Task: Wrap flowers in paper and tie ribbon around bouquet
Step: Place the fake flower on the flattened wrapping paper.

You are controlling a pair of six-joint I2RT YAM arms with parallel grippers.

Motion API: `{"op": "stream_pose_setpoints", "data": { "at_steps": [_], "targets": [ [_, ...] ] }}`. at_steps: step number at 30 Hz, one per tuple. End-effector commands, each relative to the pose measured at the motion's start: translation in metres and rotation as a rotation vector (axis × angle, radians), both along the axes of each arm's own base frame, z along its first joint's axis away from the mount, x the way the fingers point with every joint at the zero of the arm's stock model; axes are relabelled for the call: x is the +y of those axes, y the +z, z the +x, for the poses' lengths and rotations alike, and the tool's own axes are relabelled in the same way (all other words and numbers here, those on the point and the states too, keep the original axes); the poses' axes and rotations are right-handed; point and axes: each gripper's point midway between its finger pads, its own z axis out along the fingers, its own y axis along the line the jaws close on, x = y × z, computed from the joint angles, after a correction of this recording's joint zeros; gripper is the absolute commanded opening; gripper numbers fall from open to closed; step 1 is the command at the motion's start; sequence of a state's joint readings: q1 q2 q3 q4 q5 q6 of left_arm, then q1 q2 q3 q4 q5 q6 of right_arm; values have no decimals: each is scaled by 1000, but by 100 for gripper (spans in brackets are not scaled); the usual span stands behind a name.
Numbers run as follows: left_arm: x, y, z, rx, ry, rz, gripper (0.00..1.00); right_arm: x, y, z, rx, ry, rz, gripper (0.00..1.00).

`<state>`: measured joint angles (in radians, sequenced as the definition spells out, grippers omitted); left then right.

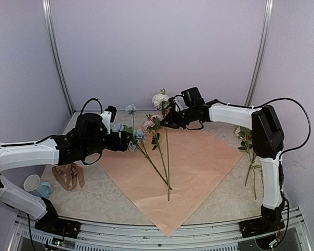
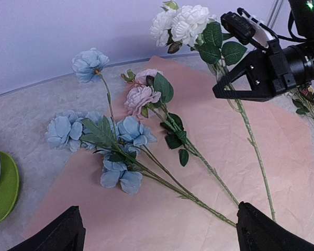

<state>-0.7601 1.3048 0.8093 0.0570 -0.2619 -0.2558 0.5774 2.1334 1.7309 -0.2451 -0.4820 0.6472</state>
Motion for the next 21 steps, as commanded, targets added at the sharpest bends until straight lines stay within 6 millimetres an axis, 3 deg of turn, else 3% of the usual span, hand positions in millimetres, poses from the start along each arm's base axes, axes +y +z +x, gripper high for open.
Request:
{"op": "stream_pose_setpoints", "data": {
  "at_steps": [1,3,6,13,17,21],
  "targets": [
    [2,0,-2,-7,-5,21,99,-3,-23,26,9,-51,-71,0],
    [2,-1,-2,-8,-6,28,99,-4,-35,41,-3,-72,-117,1],
    [2,0,-2,-7,-3,32,99,-8,-47,59,-36,-102,-185,11],
    [2,-3,-2,-4,-5,35,99,-18,-59,76,-89,-92,-257,34],
    [1,-3,-2,-2,-9,33,99,-35,-44,79,-90,-118,-270,44],
    [1,-3,-2,-2,-10,33,99,-48,-2,73,-161,-123,-275,51]
  ]
}}
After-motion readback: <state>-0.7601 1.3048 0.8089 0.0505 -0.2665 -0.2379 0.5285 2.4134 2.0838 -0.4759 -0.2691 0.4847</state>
